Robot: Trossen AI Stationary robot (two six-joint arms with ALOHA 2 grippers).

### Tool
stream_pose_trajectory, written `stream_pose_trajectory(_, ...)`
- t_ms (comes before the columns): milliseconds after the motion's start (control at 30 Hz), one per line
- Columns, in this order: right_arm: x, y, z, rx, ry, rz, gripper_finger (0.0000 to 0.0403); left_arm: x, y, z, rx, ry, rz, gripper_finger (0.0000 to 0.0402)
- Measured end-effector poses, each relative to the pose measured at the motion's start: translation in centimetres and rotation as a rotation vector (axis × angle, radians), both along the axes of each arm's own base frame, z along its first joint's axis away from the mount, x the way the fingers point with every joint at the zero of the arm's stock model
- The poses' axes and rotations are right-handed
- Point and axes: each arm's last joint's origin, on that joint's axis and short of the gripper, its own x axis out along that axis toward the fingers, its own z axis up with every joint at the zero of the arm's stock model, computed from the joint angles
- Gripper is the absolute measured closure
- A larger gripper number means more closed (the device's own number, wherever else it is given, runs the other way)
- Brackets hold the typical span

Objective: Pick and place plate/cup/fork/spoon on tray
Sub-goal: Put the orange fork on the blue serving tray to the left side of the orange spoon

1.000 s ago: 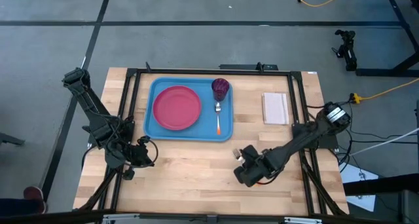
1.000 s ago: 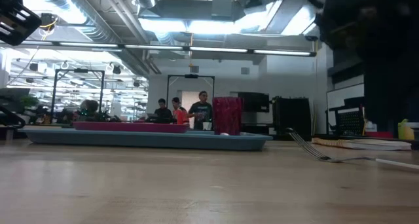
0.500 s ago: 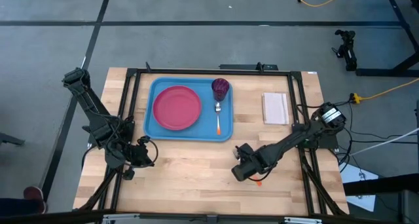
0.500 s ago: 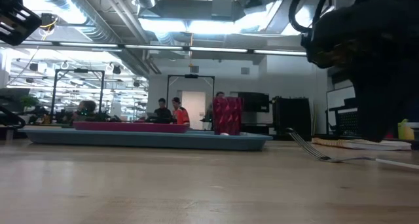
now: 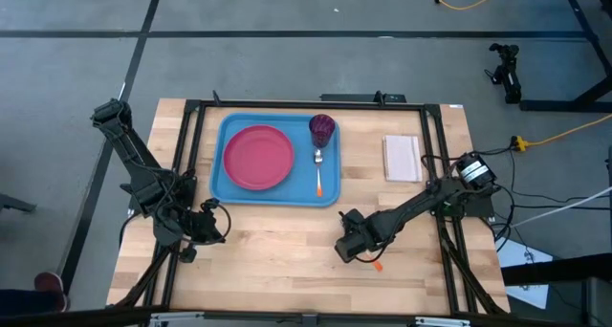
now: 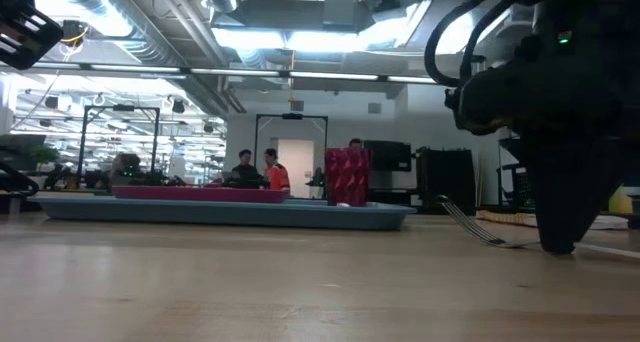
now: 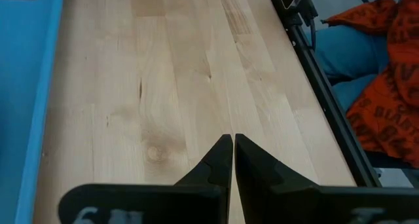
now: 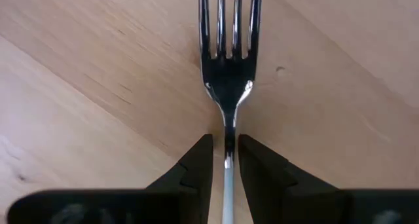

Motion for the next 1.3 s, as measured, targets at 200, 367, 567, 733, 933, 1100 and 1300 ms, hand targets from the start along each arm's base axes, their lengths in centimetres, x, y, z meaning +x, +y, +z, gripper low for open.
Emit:
stream_pose_trajectory(200, 0.6, -0.6, 0.0, -0.030, -0.041, -0.026, 0.0325, 0.0, 0.0, 0.0, 0.000, 0.000, 0.000, 0.0390)
stream_pose_trajectory(367, 0.4, -0.5, 0.0, -0.010, -0.016, -0.018, 0.0325, 0.0, 0.0, 0.0, 0.000, 0.000, 0.000, 0.0390)
stream_pose_trajectory(567, 0.3, -0.5, -0.1, 0.009, 0.007, -0.015, 0.0328, 0.0, 0.0, 0.0, 0.000, 0.000, 0.000, 0.0390)
stream_pose_trajectory(733, 0.1, -0.6, -0.1, -0.007, 0.018, -0.015, 0.0372, 0.0, 0.0, 0.0, 0.000, 0.000, 0.000, 0.0390)
stream_pose_trajectory(933, 0.1, -0.7, 0.0, -0.026, 0.014, -0.017, 0.0391, 0.0, 0.0, 0.0, 0.000, 0.000, 0.000, 0.0390)
stream_pose_trajectory(1100, 0.4, -0.7, 0.3, -0.048, -0.016, -0.023, 0.0397, 0.0, 0.0, 0.0, 0.000, 0.000, 0.000, 0.0390)
stream_pose_trajectory(1300, 2.8, -0.1, 3.9, -0.122, -0.159, -0.052, 0.0397, 0.0, 0.0, 0.0, 0.000, 0.000, 0.000, 0.0390)
